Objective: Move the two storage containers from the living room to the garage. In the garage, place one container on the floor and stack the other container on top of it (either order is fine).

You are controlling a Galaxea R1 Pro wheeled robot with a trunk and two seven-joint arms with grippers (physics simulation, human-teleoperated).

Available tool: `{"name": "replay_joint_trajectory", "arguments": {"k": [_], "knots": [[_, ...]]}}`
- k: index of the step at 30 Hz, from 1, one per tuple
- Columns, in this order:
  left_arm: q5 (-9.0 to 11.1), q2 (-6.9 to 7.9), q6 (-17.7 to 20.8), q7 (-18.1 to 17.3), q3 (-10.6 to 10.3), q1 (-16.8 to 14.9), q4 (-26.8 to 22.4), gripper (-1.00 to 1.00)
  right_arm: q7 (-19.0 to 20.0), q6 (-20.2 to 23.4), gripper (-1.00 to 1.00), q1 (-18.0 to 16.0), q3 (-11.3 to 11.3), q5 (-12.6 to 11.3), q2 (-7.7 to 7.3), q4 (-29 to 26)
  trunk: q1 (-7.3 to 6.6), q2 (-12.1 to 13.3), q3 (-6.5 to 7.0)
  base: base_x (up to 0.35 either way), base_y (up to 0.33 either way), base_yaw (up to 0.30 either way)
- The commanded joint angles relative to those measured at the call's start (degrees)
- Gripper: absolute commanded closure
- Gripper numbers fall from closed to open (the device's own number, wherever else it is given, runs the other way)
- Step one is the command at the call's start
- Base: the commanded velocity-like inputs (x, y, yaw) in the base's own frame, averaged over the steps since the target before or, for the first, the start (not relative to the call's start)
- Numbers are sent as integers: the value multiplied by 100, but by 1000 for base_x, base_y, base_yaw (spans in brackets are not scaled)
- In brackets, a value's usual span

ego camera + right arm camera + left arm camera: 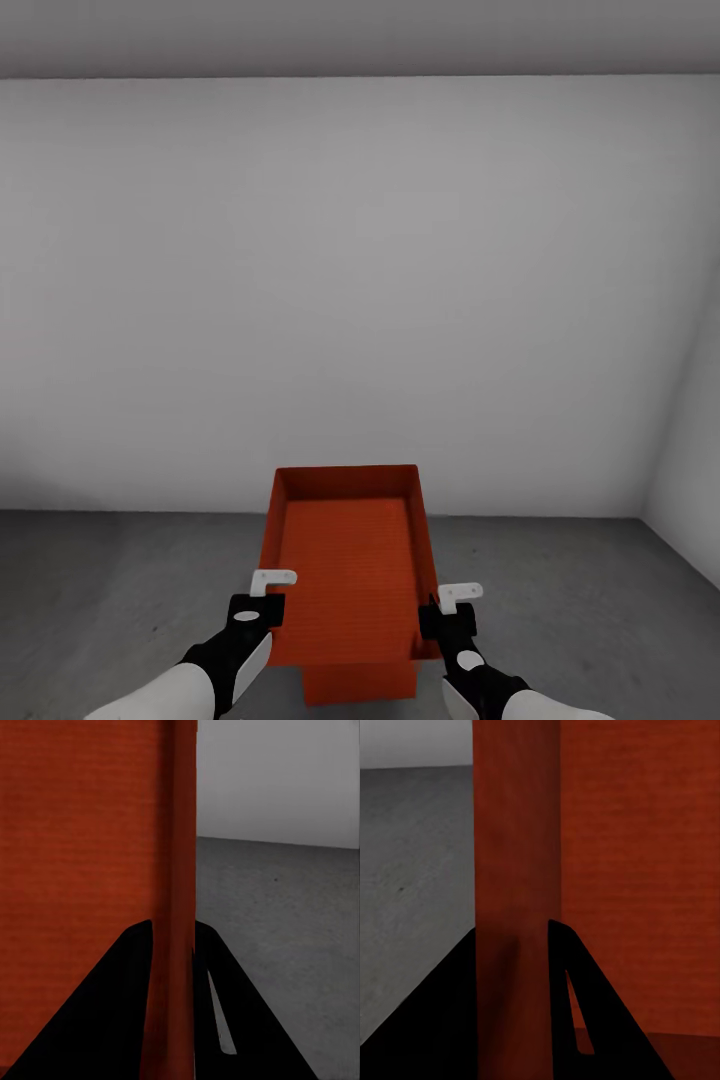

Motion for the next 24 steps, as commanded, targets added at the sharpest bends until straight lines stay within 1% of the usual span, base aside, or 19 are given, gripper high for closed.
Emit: {"name": "replay_joint_trajectory", "arguments": {"k": [1, 5, 14, 24], "knots": [[315, -49, 8, 3, 163, -10, -75, 100, 29, 2, 100, 0, 70, -11, 0, 2, 1, -6, -5, 0, 0, 236], [313, -49, 7, 3, 163, -10, -75, 100, 34, -1, 100, 0, 70, -11, -4, 2, 1, -6, 3, 0, 0, 143], [314, -50, 10, 3, 158, -10, -75, 100, 36, -3, 100, 0, 70, -11, -5, 2, 1, -6, 4, 19, 0, 9], [314, -42, 11, 3, 162, -10, -75, 100, 34, 2, 100, 0, 70, -11, -5, 2, 1, -6, 4, 265, 0, 0]]}}
